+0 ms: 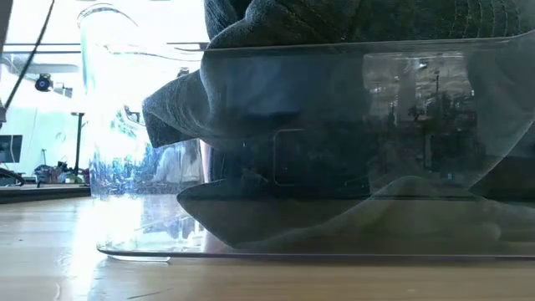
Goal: Pick & Place hat
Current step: Put the blue cap into the blue bin, then return to Home Position
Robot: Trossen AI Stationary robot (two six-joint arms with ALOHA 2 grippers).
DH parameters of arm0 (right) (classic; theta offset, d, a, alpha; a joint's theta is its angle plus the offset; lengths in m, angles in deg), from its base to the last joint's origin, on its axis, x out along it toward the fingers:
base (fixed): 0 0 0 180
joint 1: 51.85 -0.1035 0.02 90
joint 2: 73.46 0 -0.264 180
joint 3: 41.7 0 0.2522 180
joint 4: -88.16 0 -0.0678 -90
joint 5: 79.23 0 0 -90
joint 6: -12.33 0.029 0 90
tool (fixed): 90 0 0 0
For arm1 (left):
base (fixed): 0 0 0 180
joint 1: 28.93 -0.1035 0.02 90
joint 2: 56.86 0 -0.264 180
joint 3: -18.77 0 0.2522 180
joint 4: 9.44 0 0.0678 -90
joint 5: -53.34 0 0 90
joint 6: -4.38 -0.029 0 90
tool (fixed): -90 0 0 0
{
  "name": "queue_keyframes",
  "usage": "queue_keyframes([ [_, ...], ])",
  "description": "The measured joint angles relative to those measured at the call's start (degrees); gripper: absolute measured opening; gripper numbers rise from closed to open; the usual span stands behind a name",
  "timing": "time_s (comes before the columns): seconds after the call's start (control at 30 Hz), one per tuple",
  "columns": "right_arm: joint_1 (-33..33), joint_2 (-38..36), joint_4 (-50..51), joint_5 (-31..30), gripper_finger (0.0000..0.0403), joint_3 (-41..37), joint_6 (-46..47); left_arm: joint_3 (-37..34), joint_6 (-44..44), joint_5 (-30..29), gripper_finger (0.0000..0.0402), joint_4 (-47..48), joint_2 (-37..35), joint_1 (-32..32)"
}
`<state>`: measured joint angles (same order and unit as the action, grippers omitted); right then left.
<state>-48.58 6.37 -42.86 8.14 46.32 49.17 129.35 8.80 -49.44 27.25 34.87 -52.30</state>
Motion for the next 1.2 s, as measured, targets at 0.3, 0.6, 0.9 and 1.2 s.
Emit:
queue_keyframes([
  [0.3, 0.0, 0.0, 0.0, 0.02, 0.0189, 0.0, 0.02, -0.55, -3.04, 1.82, 0.0024, 0.47, 10.98, 0.18],
  [0.6, 0.0, 0.0, 0.0, 0.0, 0.0189, 0.0, 0.0, -5.86, -2.73, 4.82, 0.0042, 2.42, 12.28, 0.19],
  [0.9, 0.02, -0.02, 0.0, 0.02, 0.0189, 0.0, 0.02, -8.13, 3.02, 5.45, 0.0166, 8.06, 10.3, 0.38],
  [1.2, 0.01, -0.04, 0.0, 0.0, 0.0189, 0.0, 0.01, -8.11, 3.59, 5.26, 0.0198, 13.68, -1.1, 0.51],
])
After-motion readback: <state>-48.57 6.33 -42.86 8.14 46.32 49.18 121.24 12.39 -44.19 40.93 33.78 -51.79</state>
